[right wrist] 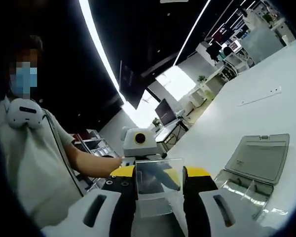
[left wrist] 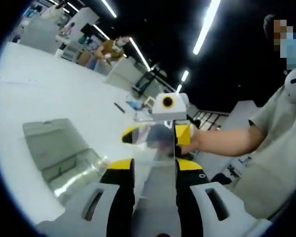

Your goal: Insert the divider into the dual guide fixture by aligning both edges with the guide slots and pushing it downward to the bottom, including one-sided entry, uneven engagement, binding, and posture correction.

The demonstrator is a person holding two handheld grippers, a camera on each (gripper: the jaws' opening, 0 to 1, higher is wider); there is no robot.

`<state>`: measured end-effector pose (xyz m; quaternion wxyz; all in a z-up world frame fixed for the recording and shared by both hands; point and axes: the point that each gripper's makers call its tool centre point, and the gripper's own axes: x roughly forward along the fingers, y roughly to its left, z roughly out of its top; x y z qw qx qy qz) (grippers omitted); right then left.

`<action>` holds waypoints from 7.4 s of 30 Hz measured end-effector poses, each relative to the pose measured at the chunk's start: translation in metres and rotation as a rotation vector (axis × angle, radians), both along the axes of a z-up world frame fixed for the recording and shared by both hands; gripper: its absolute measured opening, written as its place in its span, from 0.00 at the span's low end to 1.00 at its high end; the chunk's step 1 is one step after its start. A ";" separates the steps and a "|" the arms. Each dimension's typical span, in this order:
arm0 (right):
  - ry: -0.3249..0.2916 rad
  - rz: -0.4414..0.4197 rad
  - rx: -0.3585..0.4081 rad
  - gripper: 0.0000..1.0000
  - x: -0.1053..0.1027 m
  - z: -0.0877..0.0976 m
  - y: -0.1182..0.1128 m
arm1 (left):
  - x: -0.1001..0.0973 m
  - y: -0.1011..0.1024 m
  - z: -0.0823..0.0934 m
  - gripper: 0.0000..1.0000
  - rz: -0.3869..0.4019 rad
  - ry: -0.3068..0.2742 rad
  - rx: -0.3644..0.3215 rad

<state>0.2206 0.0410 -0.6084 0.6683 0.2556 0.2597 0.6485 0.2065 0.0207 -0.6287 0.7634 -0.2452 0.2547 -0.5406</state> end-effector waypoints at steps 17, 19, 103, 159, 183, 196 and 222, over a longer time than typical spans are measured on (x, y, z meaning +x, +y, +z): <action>-0.001 -0.001 -0.001 0.32 -0.002 0.001 0.004 | -0.003 0.002 0.002 0.30 -0.006 0.019 -0.033; -0.002 -0.005 -0.011 0.31 -0.002 0.001 0.005 | -0.003 0.003 0.001 0.30 -0.004 0.011 -0.028; 0.134 -0.398 -0.521 0.31 0.039 -0.083 0.004 | 0.024 0.013 -0.072 0.09 0.361 0.088 0.656; 0.153 -0.422 -0.502 0.35 0.042 -0.077 -0.003 | 0.027 0.019 -0.083 0.02 0.319 0.220 0.622; 0.008 -0.437 -0.421 0.27 0.022 -0.063 -0.029 | 0.025 0.046 -0.082 0.02 0.239 0.405 0.631; -0.089 -0.387 -0.422 0.27 -0.003 -0.063 -0.027 | 0.032 0.054 -0.091 0.02 0.240 0.565 0.664; -0.295 -0.253 -0.468 0.36 -0.032 -0.070 -0.017 | 0.040 0.057 -0.117 0.02 0.265 0.774 0.734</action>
